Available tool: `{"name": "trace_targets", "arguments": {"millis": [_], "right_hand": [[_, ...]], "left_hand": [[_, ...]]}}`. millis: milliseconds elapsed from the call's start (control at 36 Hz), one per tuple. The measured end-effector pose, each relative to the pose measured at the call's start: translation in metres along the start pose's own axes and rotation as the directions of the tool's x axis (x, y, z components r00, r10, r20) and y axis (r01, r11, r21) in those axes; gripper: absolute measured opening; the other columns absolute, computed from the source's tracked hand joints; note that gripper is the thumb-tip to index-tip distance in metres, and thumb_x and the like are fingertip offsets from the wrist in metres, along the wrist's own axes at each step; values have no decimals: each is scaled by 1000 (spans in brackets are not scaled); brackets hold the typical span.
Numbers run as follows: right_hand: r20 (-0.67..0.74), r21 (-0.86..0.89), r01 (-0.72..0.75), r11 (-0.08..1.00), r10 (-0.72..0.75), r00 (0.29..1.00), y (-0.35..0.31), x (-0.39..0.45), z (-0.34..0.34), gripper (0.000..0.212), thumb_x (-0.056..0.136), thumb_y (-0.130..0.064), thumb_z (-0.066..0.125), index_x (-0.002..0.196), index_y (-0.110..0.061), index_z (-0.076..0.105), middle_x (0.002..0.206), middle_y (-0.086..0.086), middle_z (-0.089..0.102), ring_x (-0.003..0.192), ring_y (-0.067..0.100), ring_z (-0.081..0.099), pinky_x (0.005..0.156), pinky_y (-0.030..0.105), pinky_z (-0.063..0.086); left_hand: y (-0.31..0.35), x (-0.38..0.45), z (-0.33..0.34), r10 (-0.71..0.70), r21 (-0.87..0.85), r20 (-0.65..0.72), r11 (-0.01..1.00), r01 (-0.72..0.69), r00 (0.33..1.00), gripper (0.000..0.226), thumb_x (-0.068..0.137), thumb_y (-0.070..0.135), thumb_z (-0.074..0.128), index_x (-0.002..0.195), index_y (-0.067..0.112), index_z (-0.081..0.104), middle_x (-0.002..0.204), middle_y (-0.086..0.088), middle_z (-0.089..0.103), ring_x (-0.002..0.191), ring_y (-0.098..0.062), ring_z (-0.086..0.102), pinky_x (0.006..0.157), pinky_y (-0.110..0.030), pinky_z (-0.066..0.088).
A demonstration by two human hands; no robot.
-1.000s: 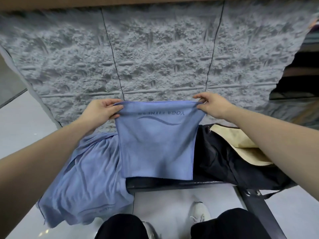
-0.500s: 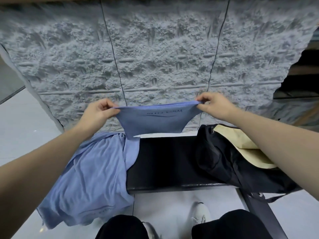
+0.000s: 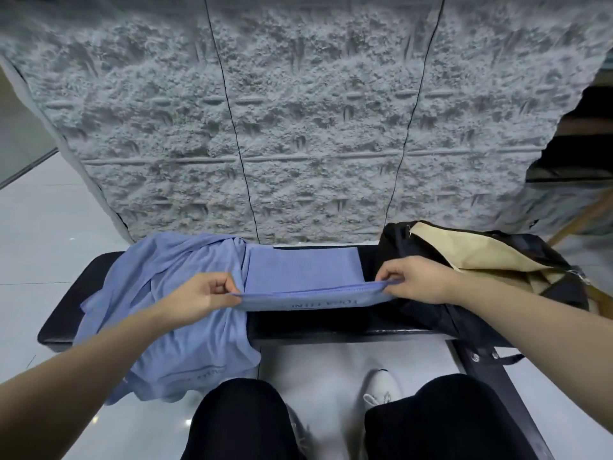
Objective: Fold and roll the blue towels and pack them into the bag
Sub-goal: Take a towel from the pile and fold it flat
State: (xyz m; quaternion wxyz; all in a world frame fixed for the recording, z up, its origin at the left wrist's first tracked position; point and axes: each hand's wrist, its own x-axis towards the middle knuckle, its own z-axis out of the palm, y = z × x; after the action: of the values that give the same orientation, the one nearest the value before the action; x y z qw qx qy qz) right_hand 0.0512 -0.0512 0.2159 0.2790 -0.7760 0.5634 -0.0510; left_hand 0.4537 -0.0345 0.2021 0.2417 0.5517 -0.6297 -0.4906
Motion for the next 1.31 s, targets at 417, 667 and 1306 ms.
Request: {"name": "trace_targets", "arguments": {"millis": [417, 667, 1306], "right_hand": [[149, 82, -98, 992, 85, 985, 19, -24, 36, 7, 84, -20, 68, 89, -25, 72, 58, -18, 59, 53, -2, 49, 56, 15, 39], [-160, 314, -73, 947, 129, 979, 28, 2, 55, 15, 88, -18, 65, 81, -31, 62, 68, -12, 62, 59, 5, 48, 61, 25, 43], [-311, 771, -183, 611, 611, 728, 27, 127, 81, 24, 95, -22, 51, 92, 2, 49, 77, 8, 43, 68, 17, 37, 61, 30, 32]], "left_hand": [[-29, -26, 30, -43, 50, 45, 998, 41, 998, 22, 81, 35, 73, 77, 16, 61, 65, -5, 53, 64, -21, 38, 63, -34, 30], [-39, 8, 40, -125, -35, -189, 992, 121, 974, 13, 94, 18, 63, 90, 6, 62, 72, -8, 61, 62, -10, 55, 59, -27, 52], [-57, 130, 46, -50, 69, -542, 992, 104, 839, 10, 97, 29, 55, 96, 19, 55, 65, 1, 54, 56, -15, 46, 52, -30, 36]]}}
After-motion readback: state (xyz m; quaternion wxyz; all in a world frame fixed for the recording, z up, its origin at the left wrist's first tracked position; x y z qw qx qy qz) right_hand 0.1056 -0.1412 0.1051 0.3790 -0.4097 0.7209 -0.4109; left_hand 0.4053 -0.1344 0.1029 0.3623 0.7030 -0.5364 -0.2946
